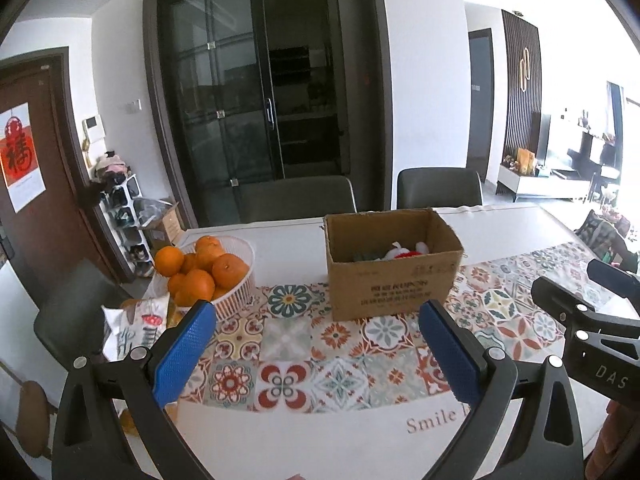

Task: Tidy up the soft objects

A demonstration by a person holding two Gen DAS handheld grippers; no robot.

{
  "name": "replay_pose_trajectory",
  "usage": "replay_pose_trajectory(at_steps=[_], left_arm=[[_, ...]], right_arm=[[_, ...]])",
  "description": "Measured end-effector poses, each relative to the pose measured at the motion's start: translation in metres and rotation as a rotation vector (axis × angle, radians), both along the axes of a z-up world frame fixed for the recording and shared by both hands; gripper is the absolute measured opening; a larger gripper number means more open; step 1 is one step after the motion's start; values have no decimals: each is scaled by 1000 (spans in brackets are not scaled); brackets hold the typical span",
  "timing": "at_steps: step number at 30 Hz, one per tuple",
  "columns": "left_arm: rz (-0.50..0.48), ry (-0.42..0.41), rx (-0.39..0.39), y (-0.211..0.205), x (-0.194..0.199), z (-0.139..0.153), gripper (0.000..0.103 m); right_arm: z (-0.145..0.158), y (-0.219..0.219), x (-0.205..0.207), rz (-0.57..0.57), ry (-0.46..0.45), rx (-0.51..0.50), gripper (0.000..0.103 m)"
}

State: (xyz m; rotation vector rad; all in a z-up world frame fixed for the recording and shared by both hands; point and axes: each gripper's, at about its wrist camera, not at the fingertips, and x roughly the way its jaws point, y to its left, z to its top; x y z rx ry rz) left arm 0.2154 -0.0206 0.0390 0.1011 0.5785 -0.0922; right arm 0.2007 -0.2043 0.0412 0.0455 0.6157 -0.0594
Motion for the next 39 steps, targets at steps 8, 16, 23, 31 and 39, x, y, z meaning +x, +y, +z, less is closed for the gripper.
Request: replay_pose_trajectory(at_steps=[8,16,23,31,39], left_arm=[[6,-29,4,-12,-56,6,103],[6,-47,8,-22,-102,8,103],[0,-60,7,-24,-134,10,103],[-6,-85,8,-23,-161,15,103],[-9,-102,16,-27,-178,20,103]], right_arm=[[1,-12,-48,17,0,8,90],[2,-20,-92,16,-9,9,90],[3,-23,-122,11,-25,11,90],[7,-24,-149,7,-42,11,90],[10,-25,-164,3,-60,11,90]])
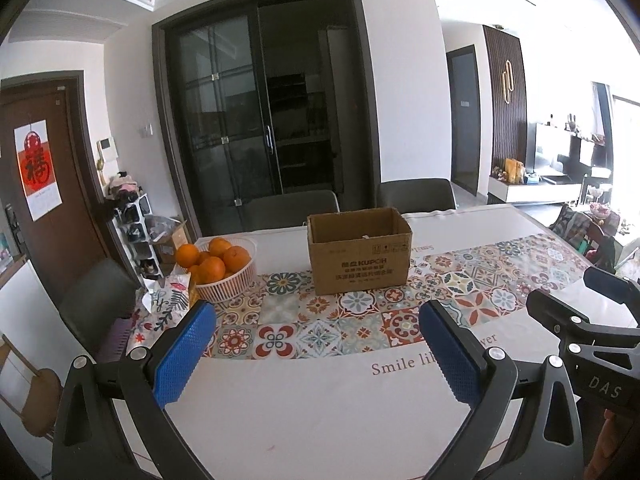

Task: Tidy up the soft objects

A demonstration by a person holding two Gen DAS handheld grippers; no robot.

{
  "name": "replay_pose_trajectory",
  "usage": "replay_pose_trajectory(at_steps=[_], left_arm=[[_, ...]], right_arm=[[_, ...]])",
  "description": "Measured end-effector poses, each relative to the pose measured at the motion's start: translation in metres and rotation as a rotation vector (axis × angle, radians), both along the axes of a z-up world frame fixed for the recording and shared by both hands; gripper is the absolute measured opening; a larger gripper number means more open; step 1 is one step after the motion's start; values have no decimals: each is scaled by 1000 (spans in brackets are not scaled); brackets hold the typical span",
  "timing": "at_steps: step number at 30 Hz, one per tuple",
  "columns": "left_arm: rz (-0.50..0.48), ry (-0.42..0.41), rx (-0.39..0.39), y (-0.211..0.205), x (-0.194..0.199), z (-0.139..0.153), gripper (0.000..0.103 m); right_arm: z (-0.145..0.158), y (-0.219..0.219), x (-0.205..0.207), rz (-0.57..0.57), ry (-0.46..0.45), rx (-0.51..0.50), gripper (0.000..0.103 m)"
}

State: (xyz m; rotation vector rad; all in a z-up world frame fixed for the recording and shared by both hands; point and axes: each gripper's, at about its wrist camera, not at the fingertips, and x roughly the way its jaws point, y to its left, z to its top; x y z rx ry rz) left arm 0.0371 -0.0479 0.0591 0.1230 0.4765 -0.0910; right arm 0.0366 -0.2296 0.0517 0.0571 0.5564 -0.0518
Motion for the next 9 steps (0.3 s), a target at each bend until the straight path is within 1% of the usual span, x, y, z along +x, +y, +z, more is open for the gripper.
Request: replay_pose_trajectory(at_steps=[9], left_arm=[[4,-6,3,1,-5,1,103]], right_arm=[[-1,1,-2,1,-1,3,90]])
